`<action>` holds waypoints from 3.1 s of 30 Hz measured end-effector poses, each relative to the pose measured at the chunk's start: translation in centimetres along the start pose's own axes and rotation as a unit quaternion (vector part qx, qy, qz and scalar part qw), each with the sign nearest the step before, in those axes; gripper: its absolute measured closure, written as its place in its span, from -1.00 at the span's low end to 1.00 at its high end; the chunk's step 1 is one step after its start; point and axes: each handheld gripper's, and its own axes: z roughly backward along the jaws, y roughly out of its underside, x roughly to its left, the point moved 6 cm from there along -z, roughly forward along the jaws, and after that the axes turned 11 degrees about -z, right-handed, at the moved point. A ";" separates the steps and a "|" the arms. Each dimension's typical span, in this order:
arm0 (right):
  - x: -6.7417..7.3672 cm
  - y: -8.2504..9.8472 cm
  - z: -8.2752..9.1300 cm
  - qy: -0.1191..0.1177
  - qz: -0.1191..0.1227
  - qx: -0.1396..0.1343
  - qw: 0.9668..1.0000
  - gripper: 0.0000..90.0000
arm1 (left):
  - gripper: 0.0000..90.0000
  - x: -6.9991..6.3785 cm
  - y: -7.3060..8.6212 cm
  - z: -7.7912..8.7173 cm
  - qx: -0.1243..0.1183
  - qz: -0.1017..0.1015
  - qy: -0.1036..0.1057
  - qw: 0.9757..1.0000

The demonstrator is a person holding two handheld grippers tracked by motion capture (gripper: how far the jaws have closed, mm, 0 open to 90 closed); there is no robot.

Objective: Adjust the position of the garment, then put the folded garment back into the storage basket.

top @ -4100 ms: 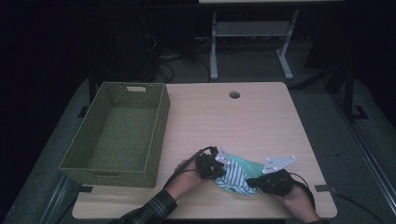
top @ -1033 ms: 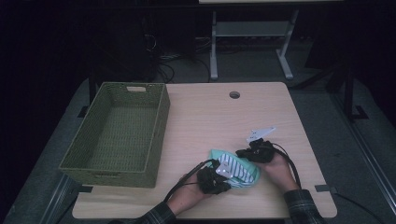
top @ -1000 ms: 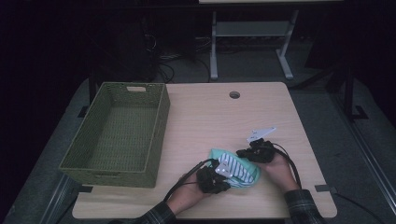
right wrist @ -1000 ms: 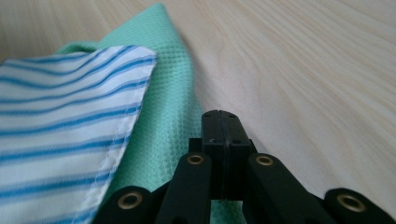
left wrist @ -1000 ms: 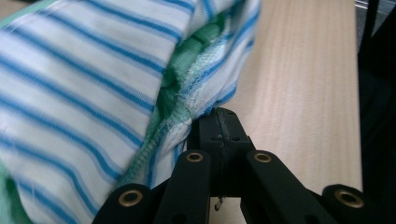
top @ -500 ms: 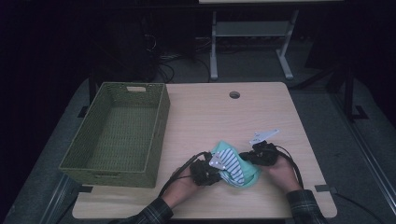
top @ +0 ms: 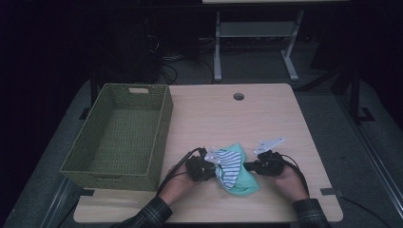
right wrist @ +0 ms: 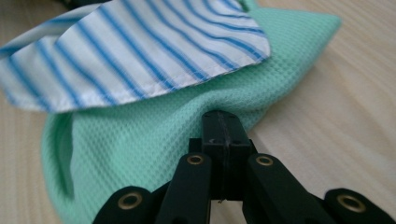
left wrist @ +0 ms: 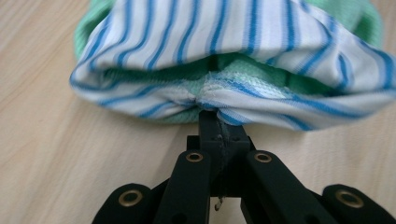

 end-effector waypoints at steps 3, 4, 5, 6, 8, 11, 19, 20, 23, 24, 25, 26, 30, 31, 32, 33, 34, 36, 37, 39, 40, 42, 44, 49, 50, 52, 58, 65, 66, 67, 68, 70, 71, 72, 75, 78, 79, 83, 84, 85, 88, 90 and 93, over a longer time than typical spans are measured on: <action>0.4 0.4 0.1 -0.005 0.001 0.003 1.000 1.00 | 0.99 0.5 0.2 0.1 0.001 0.003 -0.005 1.000; 0.6 0.5 0.1 -0.006 0.001 0.003 1.000 1.00 | 0.99 0.6 0.3 0.2 0.001 0.006 -0.010 1.000; 0.7 0.5 0.2 -0.008 0.004 0.003 1.000 1.00 | 0.99 0.7 0.3 0.2 0.002 0.005 -0.009 1.000; 0.7 0.6 0.2 -0.008 0.005 0.004 1.000 1.00 | 0.99 0.9 0.4 0.2 0.002 0.003 -0.010 1.000; 0.9 0.7 0.2 -0.010 0.008 0.003 1.000 1.00 | 0.99 1.0 0.5 0.3 0.002 0.007 -0.011 1.000; 0.9 0.7 0.4 -0.007 0.006 0.000 1.000 0.97 | 0.98 1.2 0.6 0.6 0.002 0.008 -0.013 1.000; 0.1 1.3 1.5 0.023 -0.009 -0.025 0.999 0.50 | 0.74 1.4 0.9 1.7 -0.023 0.029 0.005 0.999; -0.1 1.6 1.7 0.027 -0.013 -0.031 0.999 0.41 | 0.72 1.5 0.9 1.9 -0.019 0.018 0.008 1.000; -0.6 2.2 2.1 0.039 -0.020 -0.043 0.998 0.15 | 0.56 1.1 0.5 2.1 -0.017 0.009 0.015 1.000; -0.8 2.4 2.2 0.043 -0.024 -0.045 0.998 0.10 | 0.50 1.0 0.5 2.2 -0.014 0.003 0.016 1.000; -1.1 2.6 2.3 0.051 -0.025 -0.046 0.997 0.03 | 0.45 0.9 0.4 2.3 -0.010 -0.006 0.014 1.000; -1.2 2.8 2.4 0.056 -0.025 -0.046 0.997 0.00 | 0.42 0.8 0.3 2.4 -0.010 -0.010 0.011 1.000; -1.9 3.6 3.3 0.079 -0.035 -0.061 0.994 -0.25 | 0.25 1.0 -0.2 3.3 -0.020 -0.016 0.007 1.000; -2.0 3.8 3.5 0.088 -0.036 -0.064 0.993 -0.30 | 0.22 1.1 -0.3 3.5 -0.023 -0.015 0.007 1.000; -2.2 3.9 3.7 0.095 -0.035 -0.066 0.993 -0.36 | 0.19 1.1 -0.4 3.6 -0.026 -0.015 0.005 1.000; -2.2 4.1 3.8 0.100 -0.036 -0.068 0.992 -0.40 | 0.17 1.3 -0.5 3.9 -0.024 -0.021 0.006 0.999; -2.4 4.3 3.9 0.103 -0.038 -0.070 0.991 -0.42 | 0.14 1.3 -0.7 4.0 -0.030 -0.016 0.006 0.999; -2.7 4.8 4.0 0.106 -0.048 -0.075 0.990 -0.46 | 0.08 1.5 -1.0 4.2 -0.027 -0.027 0.013 0.999; -2.8 5.0 4.1 0.115 -0.050 -0.074 0.989 -0.50 | 0.06 1.5 -1.2 4.2 -0.025 -0.029 0.015 0.999; -3.0 5.3 4.1 0.123 -0.049 -0.070 0.989 -0.53 | 0.03 1.7 -1.7 4.2 -0.027 -0.034 0.012 0.999; -3.1 5.5 4.1 0.125 -0.050 -0.068 0.989 -0.55 | 0.01 1.7 -1.9 4.2 -0.025 -0.040 0.014 0.999; -3.1 5.8 4.1 0.124 -0.052 -0.066 0.989 -0.58 | -0.02 1.8 -2.3 4.2 -0.023 -0.049 0.022 0.998; -3.2 6.0 4.2 0.121 -0.055 -0.070 0.989 -0.59 | -0.06 1.9 -2.8 4.0 -0.022 -0.059 0.029 0.998; -3.3 6.1 4.1 0.117 -0.057 -0.075 0.989 -0.63 | -0.17 1.9 -3.4 3.2 -0.016 -0.073 0.042 0.996; -3.3 6.1 4.1 0.116 -0.057 -0.075 0.989 -0.63 | -0.19 2.0 -3.4 3.1 -0.012 -0.078 0.046 0.996; -3.3 6.1 4.0 0.115 -0.056 -0.077 0.989 -0.63 | -0.24 1.9 -3.7 2.9 -0.018 -0.071 0.050 0.996; -3.3 6.1 4.0 0.114 -0.056 -0.077 0.989 -0.63 | -0.49 1.7 -4.0 1.7 -0.001 -0.081 0.069 0.994; -3.3 6.1 4.0 0.114 -0.056 -0.077 0.989 -0.63 | -0.61 1.5 -3.6 -0.1 0.030 -0.094 0.079 0.992; -3.3 6.1 4.0 0.114 -0.056 -0.077 0.989 -0.63 | -0.61 1.5 -3.6 -0.3 0.033 -0.096 0.080 0.992; -3.3 6.1 4.0 0.114 -0.056 -0.077 0.989 -0.63 | -0.62 1.4 -3.5 -0.4 0.037 -0.099 0.080 0.991; -3.3 6.1 4.0 0.114 -0.056 -0.077 0.989 -0.63 | -0.62 1.4 -3.4 -0.6 0.038 -0.098 0.079 0.991; -3.3 6.1 4.0 0.114 -0.056 -0.077 0.989 -0.63 | -0.62 1.4 -3.3 -0.8 0.039 -0.099 0.081 0.991; -3.3 6.1 4.0 0.114 -0.056 -0.077 0.989 -0.63 | -0.63 1.3 -3.2 -1.0 0.042 -0.097 0.082 0.991; -3.3 6.1 4.0 0.114 -0.056 -0.077 0.989 -0.63 | -0.64 1.3 -3.2 -1.1 0.042 -0.098 0.081 0.991; -3.3 6.1 4.0 0.114 -0.056 -0.077 0.989 -0.63 | -0.66 1.2 -3.0 -1.4 0.048 -0.099 0.083 0.990; -3.3 6.1 4.0 0.114 -0.056 -0.077 0.989 -0.63 | -0.68 1.3 -2.8 -1.5 0.049 -0.102 0.086 0.990; -3.3 6.1 4.0 0.114 -0.056 -0.077 0.989 -0.63 | -0.69 1.3 -2.7 -1.6 0.050 -0.104 0.087 0.990; -3.3 6.1 4.0 0.113 -0.058 -0.078 0.989 -0.63 | -0.71 1.4 -2.5 -1.8 0.047 -0.099 0.094 0.990; -3.3 6.1 4.0 0.113 -0.058 -0.078 0.989 -0.63 | -0.71 1.4 -2.5 -1.8 0.047 -0.095 0.095 0.990; -3.3 6.1 4.0 0.113 -0.058 -0.078 0.989 -0.63 | -0.71 1.4 -2.5 -1.8 0.047 -0.094 0.095 0.990; -3.3 6.1 4.0 0.113 -0.058 -0.078 0.989 -0.63 | -0.71 1.3 -2.5 -1.9 0.051 -0.090 0.092 0.990; -3.3 6.1 4.0 0.113 -0.058 -0.078 0.989 -0.63 | -0.69 1.2 -2.5 -1.9 0.054 -0.088 0.089 0.991; -3.3 6.1 4.0 0.113 -0.058 -0.078 0.989 -0.63 | -0.59 1.1 -2.6 -1.7 0.056 -0.089 0.090 0.990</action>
